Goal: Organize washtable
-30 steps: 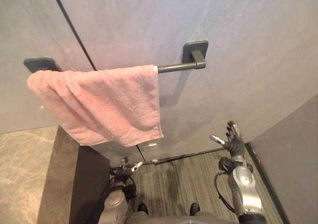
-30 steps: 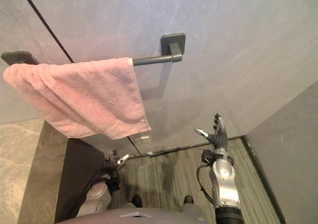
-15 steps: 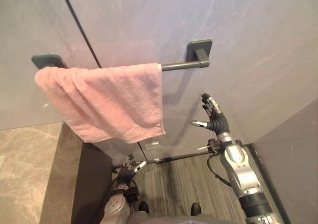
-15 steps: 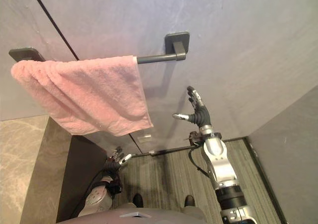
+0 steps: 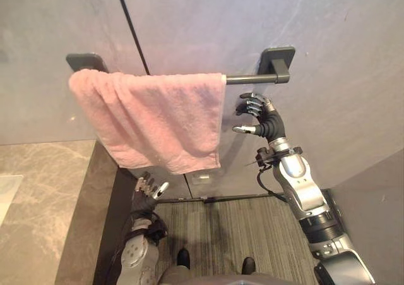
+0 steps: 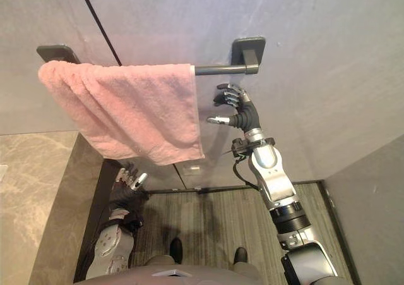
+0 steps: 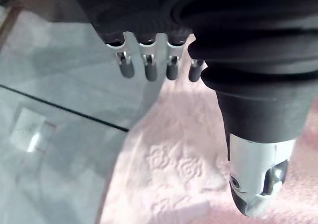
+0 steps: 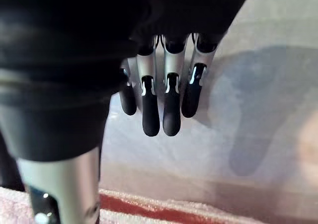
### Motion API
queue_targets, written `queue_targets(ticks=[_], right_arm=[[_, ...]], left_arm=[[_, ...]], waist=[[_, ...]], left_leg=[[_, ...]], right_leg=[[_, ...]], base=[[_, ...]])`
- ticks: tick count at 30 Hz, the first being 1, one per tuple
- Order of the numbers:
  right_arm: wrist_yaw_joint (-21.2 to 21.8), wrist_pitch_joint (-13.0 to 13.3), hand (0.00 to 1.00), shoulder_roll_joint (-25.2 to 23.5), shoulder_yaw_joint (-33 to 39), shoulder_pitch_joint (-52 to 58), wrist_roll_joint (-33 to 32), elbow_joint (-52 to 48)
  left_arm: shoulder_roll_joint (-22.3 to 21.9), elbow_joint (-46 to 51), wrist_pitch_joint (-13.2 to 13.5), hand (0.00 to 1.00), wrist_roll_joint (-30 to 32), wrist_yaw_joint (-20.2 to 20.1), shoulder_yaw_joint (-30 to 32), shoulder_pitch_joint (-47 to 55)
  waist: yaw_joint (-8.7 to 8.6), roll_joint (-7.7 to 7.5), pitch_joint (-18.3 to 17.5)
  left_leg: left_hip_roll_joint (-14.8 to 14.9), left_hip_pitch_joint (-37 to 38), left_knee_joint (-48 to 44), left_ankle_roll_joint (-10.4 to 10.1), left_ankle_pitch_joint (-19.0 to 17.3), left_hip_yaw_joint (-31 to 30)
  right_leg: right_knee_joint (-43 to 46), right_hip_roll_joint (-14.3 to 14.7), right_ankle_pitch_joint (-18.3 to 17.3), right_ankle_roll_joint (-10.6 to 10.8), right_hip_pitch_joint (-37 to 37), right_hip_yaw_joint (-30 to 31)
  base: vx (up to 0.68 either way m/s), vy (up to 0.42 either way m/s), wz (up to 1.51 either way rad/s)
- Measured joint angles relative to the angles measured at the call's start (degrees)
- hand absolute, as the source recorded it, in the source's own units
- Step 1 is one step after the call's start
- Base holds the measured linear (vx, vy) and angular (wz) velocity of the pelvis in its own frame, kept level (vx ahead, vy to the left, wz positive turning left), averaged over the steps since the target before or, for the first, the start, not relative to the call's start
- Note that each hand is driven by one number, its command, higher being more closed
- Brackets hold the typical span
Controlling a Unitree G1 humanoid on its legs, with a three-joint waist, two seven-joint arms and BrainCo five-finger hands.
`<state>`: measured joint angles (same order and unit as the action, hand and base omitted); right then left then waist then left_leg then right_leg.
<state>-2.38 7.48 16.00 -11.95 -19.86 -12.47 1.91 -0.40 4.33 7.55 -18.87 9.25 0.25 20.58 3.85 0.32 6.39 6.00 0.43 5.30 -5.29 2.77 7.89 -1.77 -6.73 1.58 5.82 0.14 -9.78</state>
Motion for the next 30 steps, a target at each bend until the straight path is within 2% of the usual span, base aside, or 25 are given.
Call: queue_targets(ticks=[8,23,30], right_arm=[[0.7,0.0,0.0,-0.5,0.0,0.0,-4.3,-0.1],[2.4,-0.6,0.0,-4.0,-4.3,-3.5,-5.7,0.6],[2.8,-0.7,0.0,-5.5,-4.4,-3.7,-6.7,4.5]], left_arm=[[-3.3,5.8,0.1,0.0,0.1,1.6,4.4,2.2],[-3.7,18.6,2.3,0.0,1.4,5.1,10.8,2.0],[-3.3,20.1,3.4,0.0,2.0,6.4,15.0,-0.5]], waist=[[0.84,0.03,0.5],[1.91,-0.18,2.3],[2.17,-0.4,2.4]], left_leg=[[0.0,-0.1,0.0,-0.1,0.4,-1.1],[-0.5,-0.1,0.0,0.0,1.2,-2.7],[-0.6,-0.1,0.1,0.1,1.5,-2.7]], right_leg=[[0.0,0.0,0.0,0.0,0.5,-1.0],[0.0,-0.4,0.0,0.0,1.5,-3.1],[-0.1,-0.6,0.0,0.0,1.7,-3.3]], base=[[-0.01,-0.004,0.06],[-0.01,0.0,0.06],[0.0,0.0,0.01]])
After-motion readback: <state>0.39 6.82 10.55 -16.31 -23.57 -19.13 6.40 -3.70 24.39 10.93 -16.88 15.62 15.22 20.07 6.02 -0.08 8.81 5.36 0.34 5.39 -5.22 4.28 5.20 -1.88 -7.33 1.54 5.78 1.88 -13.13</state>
